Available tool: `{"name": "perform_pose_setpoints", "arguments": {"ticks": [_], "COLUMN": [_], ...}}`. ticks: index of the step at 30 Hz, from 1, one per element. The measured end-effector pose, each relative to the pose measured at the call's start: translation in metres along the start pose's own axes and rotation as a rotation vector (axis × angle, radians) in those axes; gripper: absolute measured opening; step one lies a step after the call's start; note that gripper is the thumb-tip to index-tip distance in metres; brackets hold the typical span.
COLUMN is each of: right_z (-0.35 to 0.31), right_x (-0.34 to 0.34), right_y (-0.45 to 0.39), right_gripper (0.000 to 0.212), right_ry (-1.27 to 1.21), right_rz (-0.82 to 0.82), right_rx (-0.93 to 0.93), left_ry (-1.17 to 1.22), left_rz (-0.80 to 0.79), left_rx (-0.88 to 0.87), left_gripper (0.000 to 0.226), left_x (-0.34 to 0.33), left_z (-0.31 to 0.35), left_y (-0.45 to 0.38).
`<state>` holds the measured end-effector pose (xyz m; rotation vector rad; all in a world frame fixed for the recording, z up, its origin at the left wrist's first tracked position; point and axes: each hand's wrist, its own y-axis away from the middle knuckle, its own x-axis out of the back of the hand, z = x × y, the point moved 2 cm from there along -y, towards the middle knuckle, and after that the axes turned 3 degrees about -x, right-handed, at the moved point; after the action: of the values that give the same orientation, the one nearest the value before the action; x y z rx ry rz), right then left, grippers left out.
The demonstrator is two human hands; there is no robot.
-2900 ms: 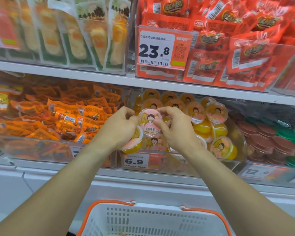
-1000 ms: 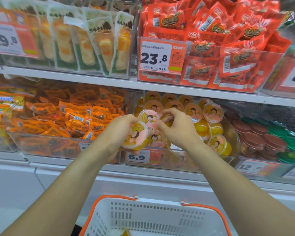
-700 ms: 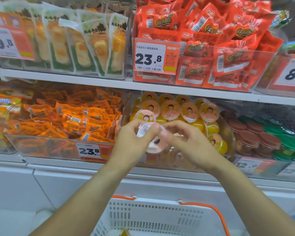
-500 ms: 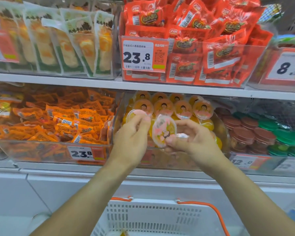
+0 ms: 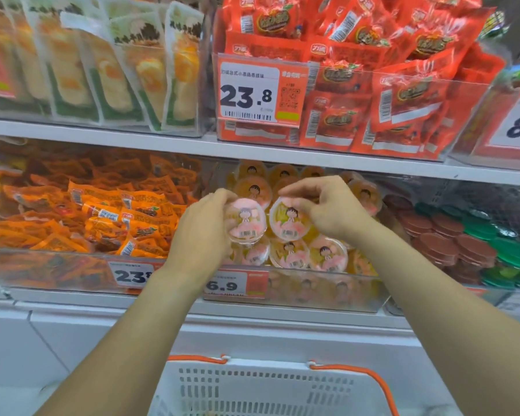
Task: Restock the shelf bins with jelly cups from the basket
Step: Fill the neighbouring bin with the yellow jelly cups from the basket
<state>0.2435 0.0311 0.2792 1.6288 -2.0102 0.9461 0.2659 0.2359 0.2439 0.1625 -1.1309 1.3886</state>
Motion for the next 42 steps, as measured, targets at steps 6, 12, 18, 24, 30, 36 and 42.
{"name": "perform_pose_setpoints", "arguments": {"ticks": [6, 12, 18, 24, 30, 36, 42], "right_z": [0.012, 0.018, 0.024, 0.034, 0.042, 0.042, 0.041], "right_x": [-0.007, -0.011, -0.017, -0.01, -0.01, 0.001, 0.002], "right_y": [0.004, 0.019, 0.031, 0.041, 0.046, 0.051, 0.06], "right_gripper": [0.019, 0.012, 0.017, 0.018, 0.024, 0.024, 0.024], "right_ry": [0.119, 0.108, 0.206, -0.014, -0.125, -0.094, 0.078], "right_rz": [0.133, 0.203, 0.173, 0.061, -0.085, 0.053, 0.012], "right_rx": [-0.013, 0.012, 0.007, -0.141, -0.183, -0.218, -0.239], "left_ry": [0.021, -0.001, -0.064, -0.12, -0.206, -0.091, -0.109], "left_rz": [0.075, 0.058, -0.067, -0.139, -0.263, -0.18, -0.227], "left_rx": [0.013, -0.054, -0.067, -0.05, -0.033, -0.042, -0.09], "left_gripper": [0.039, 0.039, 0.038, 0.036, 0.043, 0.031, 0.012], "left_x": [-0.001, 0.0, -0.008, -0.009, -0.004, -0.001, -0.001], "left_z": [-0.001, 0.003, 0.007, 0.01, 0.01, 0.005, 0.009], "left_y": [-0.005, -0.007, -0.007, -0.006, -0.005, -0.006, 0.0]}}
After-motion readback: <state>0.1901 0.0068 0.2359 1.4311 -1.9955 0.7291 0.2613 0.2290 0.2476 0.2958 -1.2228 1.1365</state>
